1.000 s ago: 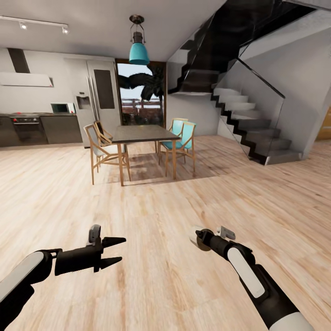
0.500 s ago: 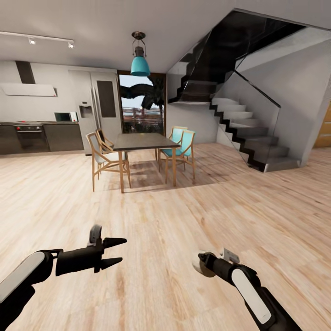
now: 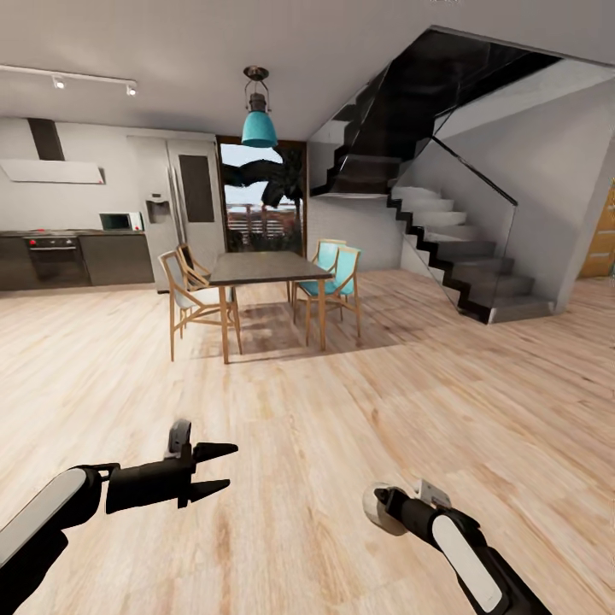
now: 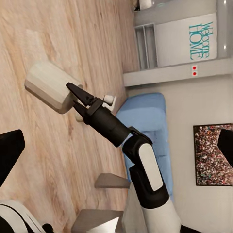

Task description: Place each of the two pumpkins and all three candles from the living room inside a cabinet in the living room (use any cabinet), then make sure every cabinet is closed, and position the cauldron so it is next to a table in the living room.

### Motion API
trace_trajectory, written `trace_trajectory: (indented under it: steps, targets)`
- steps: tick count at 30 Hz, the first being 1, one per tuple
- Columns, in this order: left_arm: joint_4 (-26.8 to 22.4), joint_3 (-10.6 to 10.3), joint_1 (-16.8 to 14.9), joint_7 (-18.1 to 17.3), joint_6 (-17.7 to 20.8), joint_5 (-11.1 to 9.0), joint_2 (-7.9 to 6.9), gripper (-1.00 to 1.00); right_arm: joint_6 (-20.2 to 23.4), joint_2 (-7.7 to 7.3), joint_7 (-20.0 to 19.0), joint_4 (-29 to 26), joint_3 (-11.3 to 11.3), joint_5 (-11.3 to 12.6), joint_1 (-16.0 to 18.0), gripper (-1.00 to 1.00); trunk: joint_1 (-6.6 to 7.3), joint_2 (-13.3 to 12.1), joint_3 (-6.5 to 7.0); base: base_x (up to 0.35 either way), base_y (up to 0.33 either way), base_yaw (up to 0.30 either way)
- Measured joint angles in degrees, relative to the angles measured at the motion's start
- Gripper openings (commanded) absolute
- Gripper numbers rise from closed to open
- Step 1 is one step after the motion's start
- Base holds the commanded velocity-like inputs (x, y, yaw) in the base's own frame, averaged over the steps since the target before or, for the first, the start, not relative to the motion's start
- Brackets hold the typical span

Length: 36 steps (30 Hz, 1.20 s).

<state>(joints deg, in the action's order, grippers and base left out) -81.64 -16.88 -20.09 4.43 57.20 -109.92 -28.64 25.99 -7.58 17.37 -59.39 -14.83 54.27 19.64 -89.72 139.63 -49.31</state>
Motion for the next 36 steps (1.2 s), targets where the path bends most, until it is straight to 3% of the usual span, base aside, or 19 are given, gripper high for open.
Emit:
trace_trajectory:
  steps: [3, 11, 19, 36]
  targets:
    - [-0.04, -0.02, 0.0, -0.03, 0.01, 0.0, 0.08, 1.0, -0.56, 0.0, -2.1, 1.3, 0.03, 0.02, -0.01, -1.0, 0.0, -0.02, -0.1, 0.0, 0.0, -0.22]
    - [-0.32, -0.07, 0.0, -0.05, -0.01, -0.04, 0.12, 1.0, -0.67, 0.0, -3.27, 2.61, 0.09, 0.29, -0.01, -1.0, 0.01, -0.01, -0.48, 0.0, 0.0, -0.241]
    - [-0.14, -0.04, -0.01, -0.05, 0.0, -0.03, 0.04, 1.0, -0.71, 0.02, -8.08, 5.49, 0.1, 0.31, -0.01, -1.0, 0.0, -0.01, -0.98, -0.029, 0.114, -0.225]
    - [-0.04, -0.03, 0.0, -0.05, 0.0, -0.04, 0.04, 1.0, -1.8, 0.05, -8.46, 7.03, 0.19, 0.23, -0.01, -1.0, 0.0, -0.01, -2.05, -0.007, 0.037, -0.222]
